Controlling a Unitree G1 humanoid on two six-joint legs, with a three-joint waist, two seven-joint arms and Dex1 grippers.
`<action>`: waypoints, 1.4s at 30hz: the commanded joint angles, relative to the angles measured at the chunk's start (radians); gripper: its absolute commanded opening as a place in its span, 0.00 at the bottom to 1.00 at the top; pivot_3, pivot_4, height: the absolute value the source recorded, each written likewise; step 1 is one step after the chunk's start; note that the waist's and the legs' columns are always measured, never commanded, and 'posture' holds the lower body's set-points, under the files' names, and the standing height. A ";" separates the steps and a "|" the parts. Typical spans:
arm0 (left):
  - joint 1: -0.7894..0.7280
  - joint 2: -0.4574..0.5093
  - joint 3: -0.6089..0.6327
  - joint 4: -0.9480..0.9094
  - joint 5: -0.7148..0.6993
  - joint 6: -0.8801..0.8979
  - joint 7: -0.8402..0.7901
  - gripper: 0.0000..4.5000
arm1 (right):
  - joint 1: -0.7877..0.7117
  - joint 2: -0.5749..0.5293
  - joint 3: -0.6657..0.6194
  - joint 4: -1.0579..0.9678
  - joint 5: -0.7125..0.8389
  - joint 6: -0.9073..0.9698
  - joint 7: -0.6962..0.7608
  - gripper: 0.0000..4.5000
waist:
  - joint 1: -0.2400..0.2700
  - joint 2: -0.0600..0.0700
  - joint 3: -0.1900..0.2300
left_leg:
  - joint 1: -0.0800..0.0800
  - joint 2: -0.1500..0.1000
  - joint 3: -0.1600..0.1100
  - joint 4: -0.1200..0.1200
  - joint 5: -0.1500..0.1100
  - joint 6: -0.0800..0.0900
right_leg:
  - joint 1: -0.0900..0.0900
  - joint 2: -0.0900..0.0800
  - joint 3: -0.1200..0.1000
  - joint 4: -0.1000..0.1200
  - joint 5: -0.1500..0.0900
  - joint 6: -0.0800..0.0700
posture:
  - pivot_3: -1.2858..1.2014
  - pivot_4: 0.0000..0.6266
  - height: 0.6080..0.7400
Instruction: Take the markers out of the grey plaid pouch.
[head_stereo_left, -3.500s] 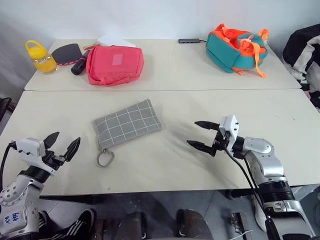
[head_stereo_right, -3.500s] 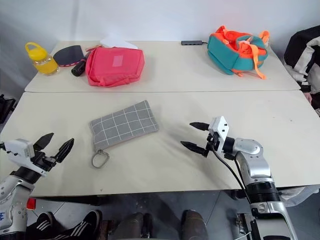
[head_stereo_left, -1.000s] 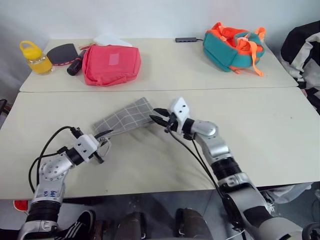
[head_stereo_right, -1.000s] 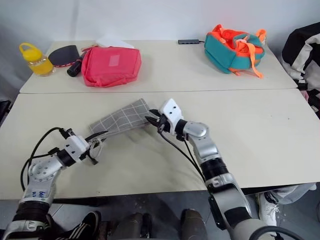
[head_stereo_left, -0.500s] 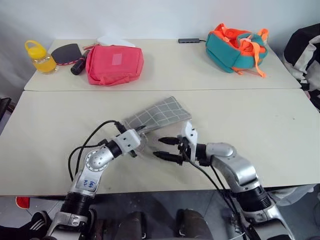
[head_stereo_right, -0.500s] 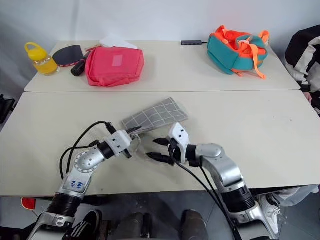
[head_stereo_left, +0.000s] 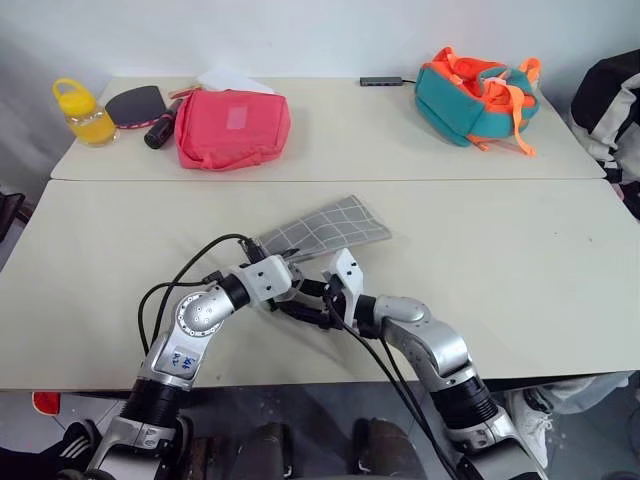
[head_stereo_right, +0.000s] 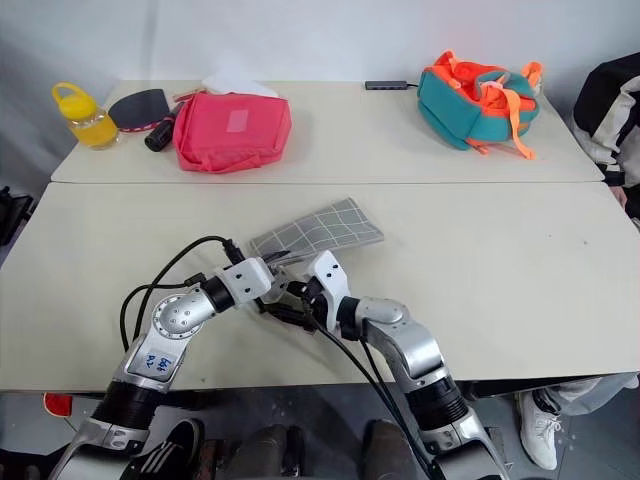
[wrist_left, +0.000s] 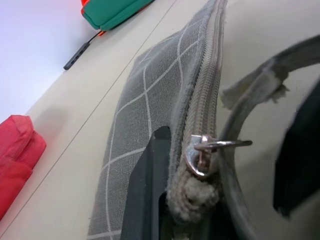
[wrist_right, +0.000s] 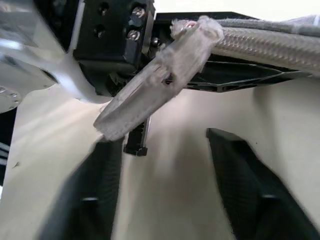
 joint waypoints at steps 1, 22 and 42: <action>0.009 0.001 -0.003 -0.060 -0.002 0.002 0.006 0.00 | -0.015 0.011 -0.028 -0.028 0.028 -0.004 -0.004 0.24 | 0.000 0.000 0.000 | 0.000 0.000 0.000 0.000 0.000 0.000 | 0.000 0.000 0.000 0.000 0.000 0.000 | 0.52 0.24 1.00; 0.054 0.002 0.030 -0.119 -0.074 0.072 -0.010 0.00 | -0.009 -0.111 -0.122 -0.037 0.064 -0.001 0.021 0.00 | -0.001 0.000 0.000 | 0.000 0.000 0.000 0.000 0.000 0.000 | 0.000 0.000 0.000 0.000 0.000 0.000 | 0.52 0.24 1.00; -0.026 0.110 -0.065 -0.092 0.203 -0.061 0.081 0.00 | 0.054 -0.091 -0.093 -0.156 0.196 0.122 0.036 0.47 | 0.000 0.000 0.000 | 0.000 0.000 0.001 0.000 0.000 0.000 | 0.000 0.000 0.000 -0.001 0.000 0.000 | 0.52 0.24 1.00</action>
